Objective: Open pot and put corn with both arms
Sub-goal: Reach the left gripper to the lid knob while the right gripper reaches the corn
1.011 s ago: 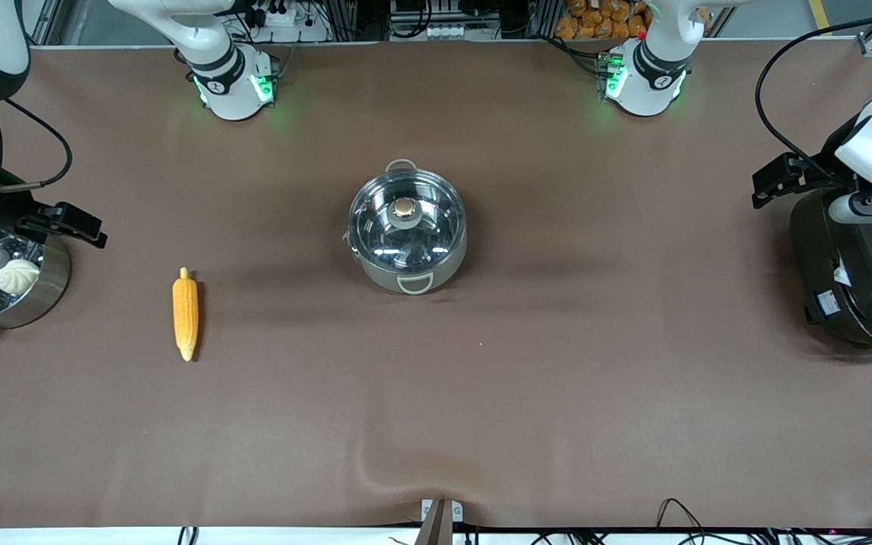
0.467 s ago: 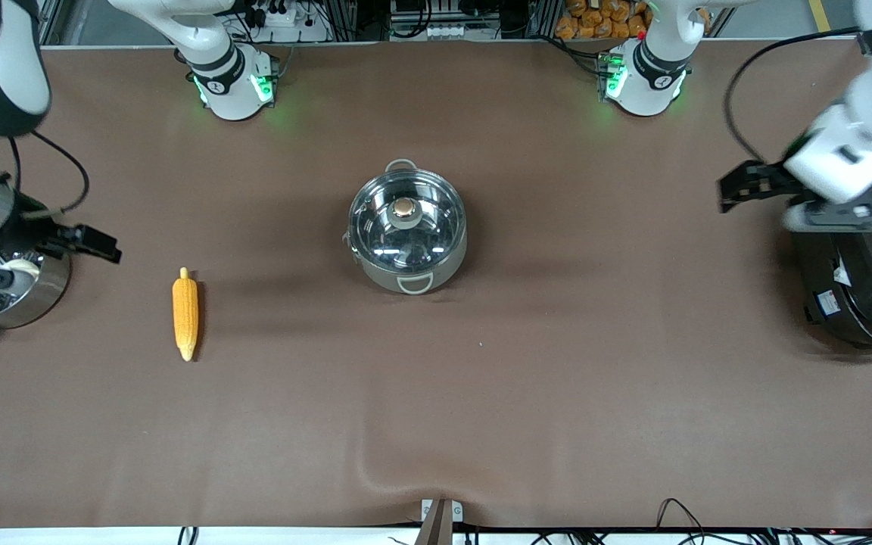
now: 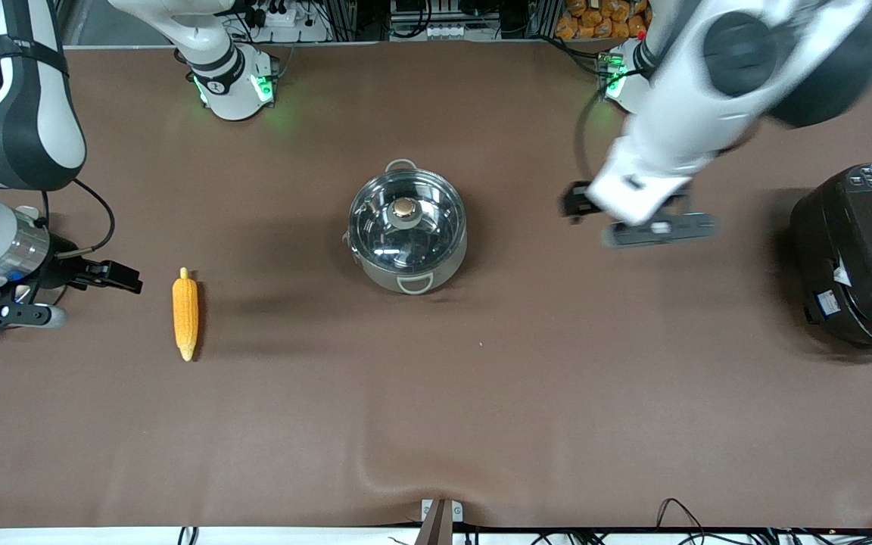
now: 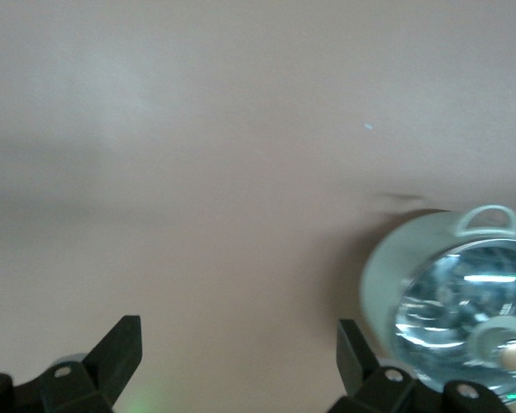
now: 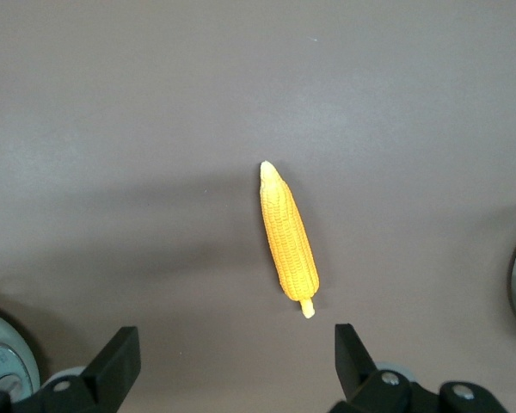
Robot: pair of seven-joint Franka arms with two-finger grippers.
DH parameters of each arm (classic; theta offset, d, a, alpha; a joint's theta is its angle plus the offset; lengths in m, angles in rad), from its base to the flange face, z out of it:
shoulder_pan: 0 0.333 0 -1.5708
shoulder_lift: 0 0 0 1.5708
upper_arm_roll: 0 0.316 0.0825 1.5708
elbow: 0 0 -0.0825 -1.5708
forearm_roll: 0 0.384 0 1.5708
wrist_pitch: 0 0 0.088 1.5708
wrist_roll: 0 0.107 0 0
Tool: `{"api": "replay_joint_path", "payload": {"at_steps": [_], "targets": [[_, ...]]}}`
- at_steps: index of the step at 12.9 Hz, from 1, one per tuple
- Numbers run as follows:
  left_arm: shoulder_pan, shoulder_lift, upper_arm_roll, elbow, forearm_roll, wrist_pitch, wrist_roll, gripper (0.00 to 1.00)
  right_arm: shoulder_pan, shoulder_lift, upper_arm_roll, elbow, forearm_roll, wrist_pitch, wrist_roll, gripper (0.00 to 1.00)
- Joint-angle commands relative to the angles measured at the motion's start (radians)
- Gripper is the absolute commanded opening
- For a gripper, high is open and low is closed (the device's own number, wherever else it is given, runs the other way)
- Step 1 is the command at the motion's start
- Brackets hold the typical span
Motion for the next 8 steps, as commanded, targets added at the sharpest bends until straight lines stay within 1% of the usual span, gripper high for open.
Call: {"api": "replay_joint_path", "payload": {"at_steps": [1,3,5,6,7,8], "targets": [[-0.119,0.113,0.007,0.091,0.006,0.041,-0.176,1.00,0.003,-0.020,-0.003,-0.073,0.009,0.069,-0.017,1.00],[-0.205,0.162,0.013,0.091,0.006,0.115,-0.304,1.00,0.018,-0.020,-0.003,-0.174,0.009,0.212,-0.017,1.00],[-0.268,0.219,0.016,0.091,0.009,0.192,-0.377,1.00,0.028,-0.007,-0.003,-0.249,0.006,0.321,-0.038,1.00],[-0.307,0.247,0.026,0.093,0.012,0.225,-0.426,1.00,0.020,-0.003,-0.005,-0.314,0.006,0.418,-0.086,1.00],[-0.334,0.268,0.037,0.093,0.014,0.264,-0.464,1.00,0.000,0.022,-0.003,-0.374,0.007,0.541,-0.154,1.00],[-0.352,0.281,0.039,0.094,0.014,0.285,-0.484,1.00,-0.026,0.061,-0.003,-0.395,0.007,0.623,-0.201,1.00]]}}
